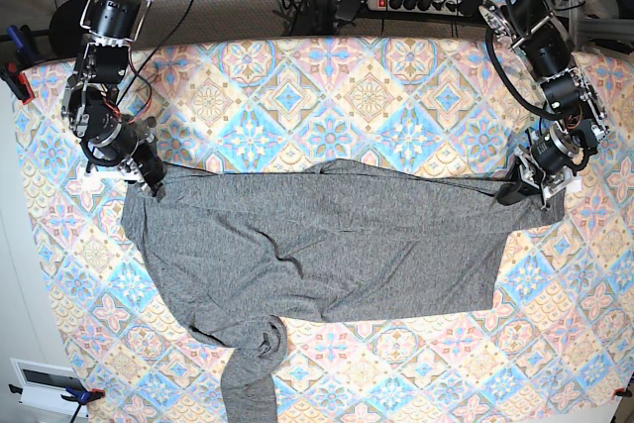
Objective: Layout the t-shirt on the table in an organized manner, then fold the t-shirt properly
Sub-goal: 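Lift and pull the held shirt corners with both grippers toward the robot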
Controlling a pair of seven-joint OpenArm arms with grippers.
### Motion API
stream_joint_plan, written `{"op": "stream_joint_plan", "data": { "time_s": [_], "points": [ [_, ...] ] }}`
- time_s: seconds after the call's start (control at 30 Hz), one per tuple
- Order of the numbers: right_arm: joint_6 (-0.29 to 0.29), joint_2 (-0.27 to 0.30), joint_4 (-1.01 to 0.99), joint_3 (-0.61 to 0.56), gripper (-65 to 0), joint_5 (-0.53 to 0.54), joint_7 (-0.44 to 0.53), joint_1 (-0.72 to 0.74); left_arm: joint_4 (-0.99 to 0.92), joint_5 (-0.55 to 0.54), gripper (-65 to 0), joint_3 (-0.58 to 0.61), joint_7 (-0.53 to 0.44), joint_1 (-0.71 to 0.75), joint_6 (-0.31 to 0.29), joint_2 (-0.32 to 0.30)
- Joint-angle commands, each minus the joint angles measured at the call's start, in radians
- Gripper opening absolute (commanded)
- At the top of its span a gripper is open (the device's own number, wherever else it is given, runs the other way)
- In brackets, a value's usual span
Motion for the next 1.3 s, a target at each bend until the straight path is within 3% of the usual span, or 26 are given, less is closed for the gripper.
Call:
{"op": "stream_joint_plan", "data": {
  "time_s": [0.0,0.37,0.67,1.1,1.27],
  "points": [
    [0.005,0.015,0.018,0.003,-65.0,0.007,-0.006,0.011,-0.005,0.062,-65.0,-0.001,-0.002,0.022,0.023,-0.011],
    [0.007,0.015,0.124,0.003,-65.0,0.008,-0.007,-0.070,-0.002,0.062,-65.0,-0.001,-0.001,0.088,0.023,-0.011],
    [0.007,0.015,0.189,0.010,-65.0,0.008,-0.009,-0.150,0.220,0.057,-65.0,-0.001,0.028,0.200,0.023,-0.003],
    [0.007,0.015,0.288,0.011,-65.0,0.010,-0.010,-0.256,0.228,0.057,-65.0,-0.001,0.028,0.317,0.023,-0.005],
    [0.007,0.015,0.341,0.013,-65.0,0.010,-0.010,-0.308,0.231,0.057,-65.0,-0.001,0.096,0.342,0.023,-0.011]
  ]
}}
